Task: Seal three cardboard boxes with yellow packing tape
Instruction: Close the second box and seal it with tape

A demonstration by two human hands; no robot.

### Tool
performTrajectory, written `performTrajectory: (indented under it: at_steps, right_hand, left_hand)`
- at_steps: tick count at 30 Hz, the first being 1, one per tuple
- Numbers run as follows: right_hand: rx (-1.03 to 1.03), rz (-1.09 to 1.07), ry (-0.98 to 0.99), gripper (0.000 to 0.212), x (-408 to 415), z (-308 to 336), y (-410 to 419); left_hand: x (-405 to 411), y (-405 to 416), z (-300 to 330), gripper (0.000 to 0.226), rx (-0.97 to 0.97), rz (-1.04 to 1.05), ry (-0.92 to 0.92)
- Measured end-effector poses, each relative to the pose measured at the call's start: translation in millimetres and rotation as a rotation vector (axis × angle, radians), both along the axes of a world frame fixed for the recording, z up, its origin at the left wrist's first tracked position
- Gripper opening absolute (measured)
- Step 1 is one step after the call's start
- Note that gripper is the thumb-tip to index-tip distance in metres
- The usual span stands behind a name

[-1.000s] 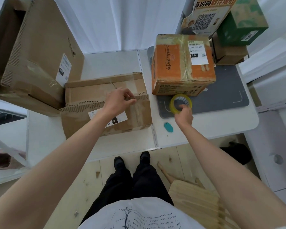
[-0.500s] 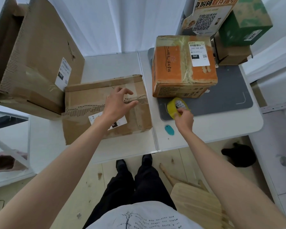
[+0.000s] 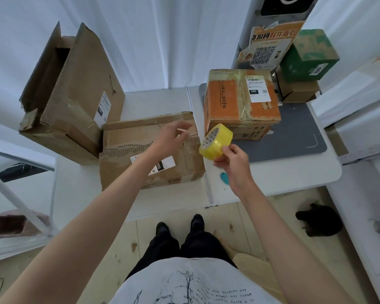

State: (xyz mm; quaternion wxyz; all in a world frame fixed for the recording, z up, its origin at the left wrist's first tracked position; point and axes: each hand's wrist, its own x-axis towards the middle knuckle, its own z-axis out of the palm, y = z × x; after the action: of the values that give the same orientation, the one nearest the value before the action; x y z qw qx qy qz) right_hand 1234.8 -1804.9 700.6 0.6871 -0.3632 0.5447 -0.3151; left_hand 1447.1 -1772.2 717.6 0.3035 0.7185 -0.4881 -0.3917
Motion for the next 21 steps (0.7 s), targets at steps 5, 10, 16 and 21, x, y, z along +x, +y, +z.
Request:
performTrajectory:
  at_steps: [5, 10, 16, 21]
  right_hand:
    - [0.19, -0.105, -0.306, 0.015, 14.3, 28.0, -10.0]
    - [0.303, -0.168, -0.472, 0.017, 28.1, 38.5, -16.5]
    - [0.365, -0.236, -0.583, 0.008, 37.1, 47.9, -19.6]
    - [0.249, -0.17, -0.535, 0.024, 39.9, 44.8, -16.1]
  left_hand:
    - [3.4, 15.7, 8.3, 0.026, -0.013, 0.088, 0.091]
    - [4.2, 29.2, 19.5, 0.046, -0.078, -0.027, 0.125]
    - [12.7, 28.1, 31.3, 0.033, -0.149, -0.111, 0.059]
    - [11.6, 25.5, 41.6, 0.022, -0.143, -0.117, 0.207]
